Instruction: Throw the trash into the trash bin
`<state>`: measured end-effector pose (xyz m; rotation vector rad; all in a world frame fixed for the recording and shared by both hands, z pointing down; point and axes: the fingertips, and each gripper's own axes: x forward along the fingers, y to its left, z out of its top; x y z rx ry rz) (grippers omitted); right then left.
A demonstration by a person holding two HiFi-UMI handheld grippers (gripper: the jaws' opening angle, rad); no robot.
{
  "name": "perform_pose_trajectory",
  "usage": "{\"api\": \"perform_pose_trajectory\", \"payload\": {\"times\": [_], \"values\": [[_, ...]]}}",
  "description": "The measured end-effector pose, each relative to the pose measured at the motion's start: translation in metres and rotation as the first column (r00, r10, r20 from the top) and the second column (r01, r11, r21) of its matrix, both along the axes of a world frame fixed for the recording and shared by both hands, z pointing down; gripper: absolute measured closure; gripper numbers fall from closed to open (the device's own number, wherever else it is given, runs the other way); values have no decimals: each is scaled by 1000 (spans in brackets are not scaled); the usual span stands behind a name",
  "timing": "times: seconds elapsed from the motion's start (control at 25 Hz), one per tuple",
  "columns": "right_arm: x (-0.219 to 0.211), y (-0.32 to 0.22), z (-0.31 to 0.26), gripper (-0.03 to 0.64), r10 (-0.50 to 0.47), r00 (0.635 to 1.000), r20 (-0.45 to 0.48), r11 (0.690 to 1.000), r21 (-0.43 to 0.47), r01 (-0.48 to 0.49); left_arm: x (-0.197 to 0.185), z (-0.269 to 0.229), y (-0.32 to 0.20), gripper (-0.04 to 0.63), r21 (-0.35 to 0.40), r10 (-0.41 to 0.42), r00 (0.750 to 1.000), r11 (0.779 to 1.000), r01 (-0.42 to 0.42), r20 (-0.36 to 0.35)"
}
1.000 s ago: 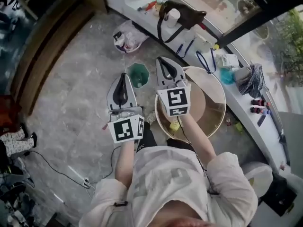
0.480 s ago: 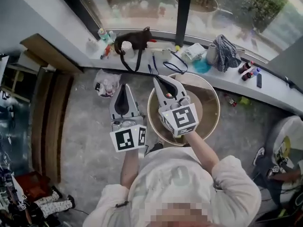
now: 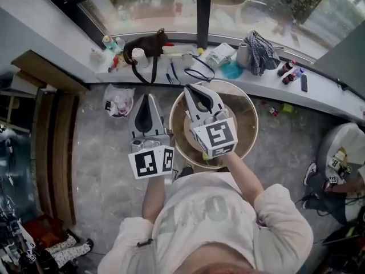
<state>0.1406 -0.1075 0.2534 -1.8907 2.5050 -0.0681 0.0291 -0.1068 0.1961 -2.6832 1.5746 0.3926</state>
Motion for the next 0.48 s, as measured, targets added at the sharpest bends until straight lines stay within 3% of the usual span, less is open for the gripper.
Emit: {"api": "perform_pose_trajectory", "payload": {"times": [0.2,0.28,0.32,0.4,0.48], "values": [[31,-6,43,601,40,999,-23,995,-94,-42,6,7,0,583,-11,-4,1000,1000,4,11],[50,-14,78,598,83,997,5,981,-179,-80,4,21,-5,583,-24,-3,1000,1000,4,27],[60,-15,103,590,110,993,32,965,-242,-99,1,33,-5,583,-46,-2,999,999,3,37],[77,-9,162,403,172,980,97,915,-386,-122,-5,63,-2,583,-117,-1,998,993,8,62],[89,2,230,366,238,963,122,833,-535,-138,-11,95,1,583,-201,1,996,980,17,88]]}}
